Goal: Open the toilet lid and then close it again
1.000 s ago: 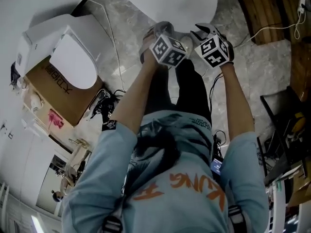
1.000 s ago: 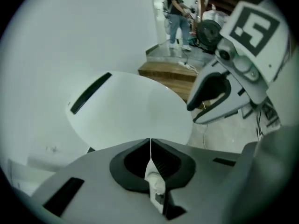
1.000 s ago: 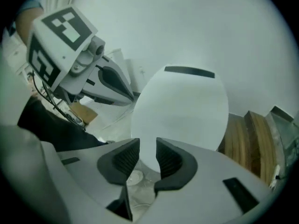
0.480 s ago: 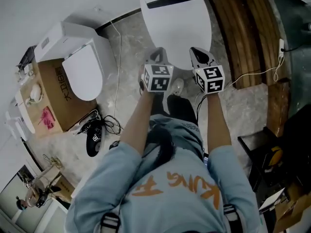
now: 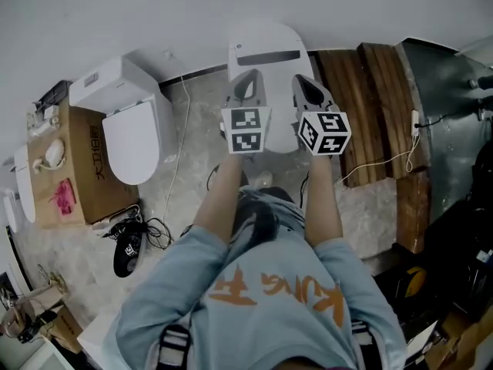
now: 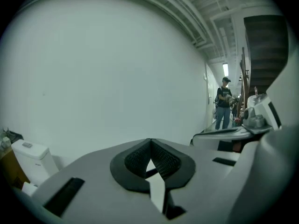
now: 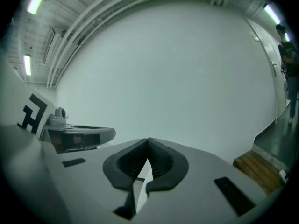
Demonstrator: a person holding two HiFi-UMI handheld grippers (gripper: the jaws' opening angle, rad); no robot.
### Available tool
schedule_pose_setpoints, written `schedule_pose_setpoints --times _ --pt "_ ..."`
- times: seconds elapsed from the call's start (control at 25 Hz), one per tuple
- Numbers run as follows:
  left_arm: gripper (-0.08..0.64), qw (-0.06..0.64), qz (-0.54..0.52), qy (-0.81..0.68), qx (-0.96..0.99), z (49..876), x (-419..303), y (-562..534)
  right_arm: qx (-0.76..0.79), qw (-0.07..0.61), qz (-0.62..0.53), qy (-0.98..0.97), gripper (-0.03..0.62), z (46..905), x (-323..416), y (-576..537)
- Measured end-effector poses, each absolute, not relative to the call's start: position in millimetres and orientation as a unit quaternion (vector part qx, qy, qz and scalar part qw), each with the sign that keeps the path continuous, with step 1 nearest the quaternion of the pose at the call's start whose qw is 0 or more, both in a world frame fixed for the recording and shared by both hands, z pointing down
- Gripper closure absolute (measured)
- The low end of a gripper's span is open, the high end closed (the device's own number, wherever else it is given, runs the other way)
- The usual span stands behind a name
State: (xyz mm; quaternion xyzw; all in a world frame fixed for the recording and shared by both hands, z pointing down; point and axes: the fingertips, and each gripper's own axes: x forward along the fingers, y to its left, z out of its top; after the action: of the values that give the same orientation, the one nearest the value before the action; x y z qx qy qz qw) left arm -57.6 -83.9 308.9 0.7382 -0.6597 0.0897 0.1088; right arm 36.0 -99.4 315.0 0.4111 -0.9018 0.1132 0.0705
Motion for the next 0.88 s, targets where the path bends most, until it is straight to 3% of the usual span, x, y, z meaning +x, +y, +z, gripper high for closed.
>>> schedule_pose_setpoints --times 0.32,0.52,0.88 --pt "0.534 -0.007 0.010 -0.683 0.730 190 -66 -93 0.449 0.024 0.019 -0.893 0.580 209 48 -119" --pt "0.534 -0.031 -0.004 -0.690 0.723 162 -68 -103 0.460 -0.005 -0.037 -0.887 0.580 161 50 -125" --pt "0.534 -0.056 0.005 -0.679 0.732 155 -45 -114 0.470 -0.004 -0.052 -0.881 0.580 156 71 -127"
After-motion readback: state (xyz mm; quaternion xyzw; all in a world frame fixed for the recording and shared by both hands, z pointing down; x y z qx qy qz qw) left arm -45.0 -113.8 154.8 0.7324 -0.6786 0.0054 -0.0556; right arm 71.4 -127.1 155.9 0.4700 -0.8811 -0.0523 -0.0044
